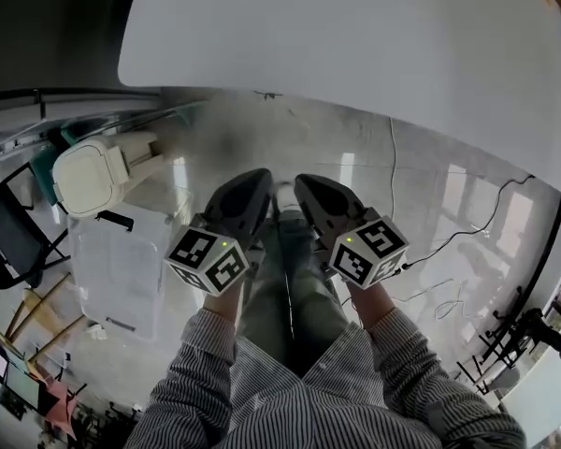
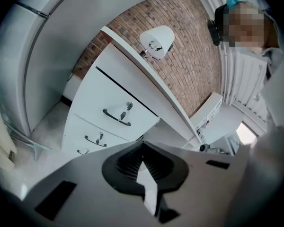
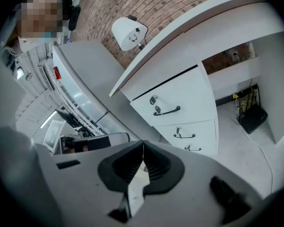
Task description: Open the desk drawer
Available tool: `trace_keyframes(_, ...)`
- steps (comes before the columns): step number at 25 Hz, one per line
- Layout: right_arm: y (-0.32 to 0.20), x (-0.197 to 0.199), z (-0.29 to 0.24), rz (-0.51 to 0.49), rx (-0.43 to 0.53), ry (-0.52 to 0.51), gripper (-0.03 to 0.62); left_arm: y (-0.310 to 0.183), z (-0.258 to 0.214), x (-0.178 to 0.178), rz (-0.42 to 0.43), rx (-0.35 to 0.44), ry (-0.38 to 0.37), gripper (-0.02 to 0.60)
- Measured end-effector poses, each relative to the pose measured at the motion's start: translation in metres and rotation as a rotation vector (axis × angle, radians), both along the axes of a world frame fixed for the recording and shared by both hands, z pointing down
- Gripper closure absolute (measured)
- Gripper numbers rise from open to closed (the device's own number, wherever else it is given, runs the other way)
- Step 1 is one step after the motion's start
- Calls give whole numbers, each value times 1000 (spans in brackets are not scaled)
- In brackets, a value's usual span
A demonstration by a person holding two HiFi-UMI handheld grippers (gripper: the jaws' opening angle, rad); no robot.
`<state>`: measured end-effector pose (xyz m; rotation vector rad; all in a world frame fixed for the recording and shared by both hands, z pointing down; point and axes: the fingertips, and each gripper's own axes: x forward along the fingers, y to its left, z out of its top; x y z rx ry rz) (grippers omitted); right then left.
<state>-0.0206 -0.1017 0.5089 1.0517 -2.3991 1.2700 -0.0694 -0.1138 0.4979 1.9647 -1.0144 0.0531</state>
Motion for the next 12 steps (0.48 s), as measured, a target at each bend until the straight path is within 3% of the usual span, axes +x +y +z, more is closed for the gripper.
trace_keyframes(2, -6, -1, 5, 1, 4, -16, 577, -9, 6, 2, -3, -7, 13, 569)
trace_keyframes(7, -26, 4, 24, 114, -86, -128, 576, -28, 24, 9, -46, -109, 160, 568)
trace_keyframes(12, -32, 3, 40, 222, -152, -226, 576, -38, 42, 0, -150, -160, 247, 568)
